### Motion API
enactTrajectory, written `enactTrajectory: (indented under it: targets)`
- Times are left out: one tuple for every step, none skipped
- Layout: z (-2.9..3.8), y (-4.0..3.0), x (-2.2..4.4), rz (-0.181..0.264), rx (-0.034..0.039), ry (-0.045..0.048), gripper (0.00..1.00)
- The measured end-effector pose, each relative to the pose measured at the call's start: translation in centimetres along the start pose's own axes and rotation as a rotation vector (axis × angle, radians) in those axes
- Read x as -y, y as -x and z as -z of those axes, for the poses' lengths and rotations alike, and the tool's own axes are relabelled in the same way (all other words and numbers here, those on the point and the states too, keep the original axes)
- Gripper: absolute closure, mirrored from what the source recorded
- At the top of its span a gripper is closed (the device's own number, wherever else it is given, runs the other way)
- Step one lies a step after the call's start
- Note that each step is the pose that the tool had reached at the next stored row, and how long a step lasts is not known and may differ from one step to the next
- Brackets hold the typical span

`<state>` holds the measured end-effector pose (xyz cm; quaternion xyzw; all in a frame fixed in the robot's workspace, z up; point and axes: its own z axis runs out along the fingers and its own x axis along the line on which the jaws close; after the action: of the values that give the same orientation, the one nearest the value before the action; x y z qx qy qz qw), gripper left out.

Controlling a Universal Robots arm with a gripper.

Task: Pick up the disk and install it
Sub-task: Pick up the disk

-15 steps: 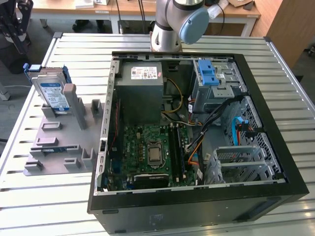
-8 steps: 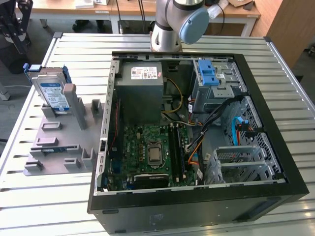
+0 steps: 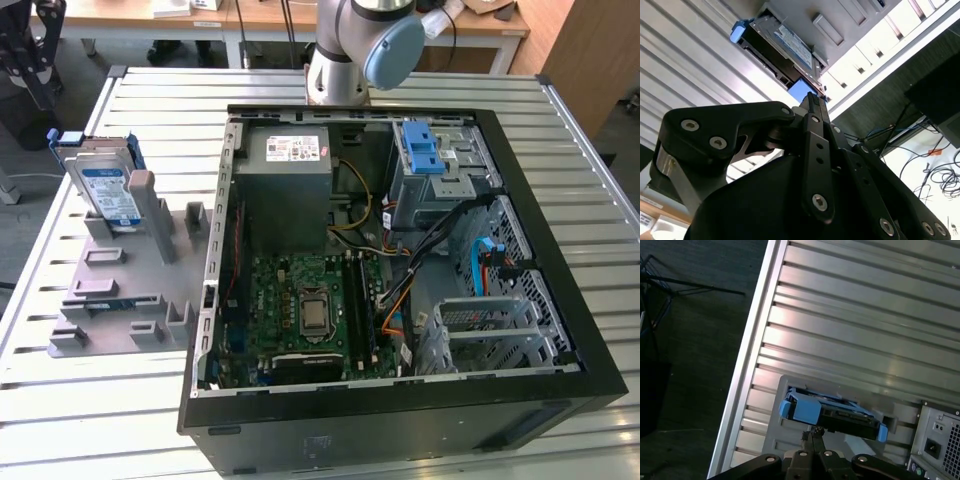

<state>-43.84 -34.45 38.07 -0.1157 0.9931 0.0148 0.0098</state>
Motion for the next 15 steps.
enactTrajectory:
  targets:
    - [0.0, -0.01, 0.0, 0.004, -0.0002, 0.0, 0.89]
    - [0.0, -0.03, -0.01, 0.009, -0.0003, -0.0001, 0.89]
    - [-0.01, -0.03, -0.01, 0.013, -0.0005, -0.0001, 0.89]
    - [-0.01, -0.04, -0.01, 0.018, -0.0006, 0.0, 0.89]
    - [-0.01, -0.05, -0.01, 0.022, -0.0007, 0.0, 0.89]
    - [-0.01, -0.06, -0.01, 0.027, -0.0009, 0.0001, 0.89]
    - [-0.02, -0.07, -0.02, 0.032, -0.0009, 0.0001, 0.89]
    - [-0.02, -0.08, -0.02, 0.036, -0.0011, 0.0002, 0.89]
    - [-0.02, -0.09, -0.02, 0.041, -0.0012, 0.0003, 0.89]
    - [-0.03, -0.1, -0.02, 0.045, -0.0014, 0.0004, 0.89]
    - [-0.03, -0.12, -0.03, 0.05, -0.0015, 0.0005, 0.89]
    - [-0.03, -0.13, -0.03, 0.055, -0.0017, 0.0006, 0.89]
    - [-0.03, -0.14, -0.03, 0.06, -0.0018, 0.0007, 0.89]
    - [-0.04, -0.15, -0.03, 0.065, -0.0019, 0.0008, 0.89]
    - [-0.04, -0.16, -0.04, 0.07, -0.0021, 0.0008, 0.89]
